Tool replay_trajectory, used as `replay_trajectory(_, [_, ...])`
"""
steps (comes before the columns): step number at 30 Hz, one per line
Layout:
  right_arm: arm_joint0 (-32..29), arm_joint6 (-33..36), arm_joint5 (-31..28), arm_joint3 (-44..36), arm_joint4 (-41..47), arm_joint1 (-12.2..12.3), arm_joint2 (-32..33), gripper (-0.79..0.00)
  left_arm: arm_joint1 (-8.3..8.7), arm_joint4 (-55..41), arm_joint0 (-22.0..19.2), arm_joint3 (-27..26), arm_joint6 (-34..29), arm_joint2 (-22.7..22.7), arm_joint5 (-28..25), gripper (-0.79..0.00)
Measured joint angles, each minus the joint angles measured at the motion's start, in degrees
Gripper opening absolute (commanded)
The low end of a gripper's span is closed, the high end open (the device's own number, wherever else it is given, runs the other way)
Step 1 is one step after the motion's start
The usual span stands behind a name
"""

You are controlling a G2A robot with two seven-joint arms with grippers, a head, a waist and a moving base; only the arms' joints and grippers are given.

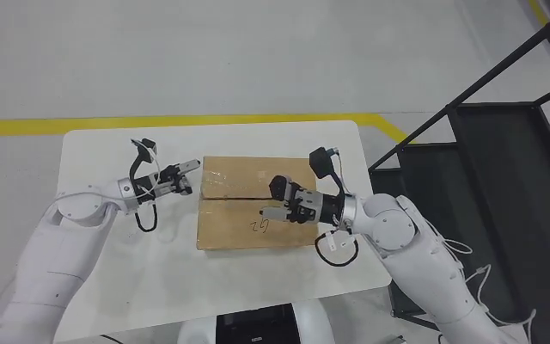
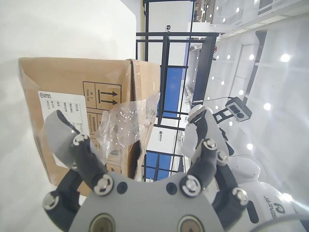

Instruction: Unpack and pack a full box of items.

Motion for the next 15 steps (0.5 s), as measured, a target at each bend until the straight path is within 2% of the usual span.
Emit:
replay_trajectory(3, [-0.65,0.2,0.08,-0.37,-0.1,0.17,0.67,0.0,-0.27,-0.4,-0.68,0.86,-0.47,0.4,-0.18,-0.785])
replay_trajectory(15, [-2.15,0.76,0.46,-0.99,-0.9,0.54,1.18,0.0,0.09,1.51,-0.38,-0.78,-2.8,-0.9,1.34,-0.785])
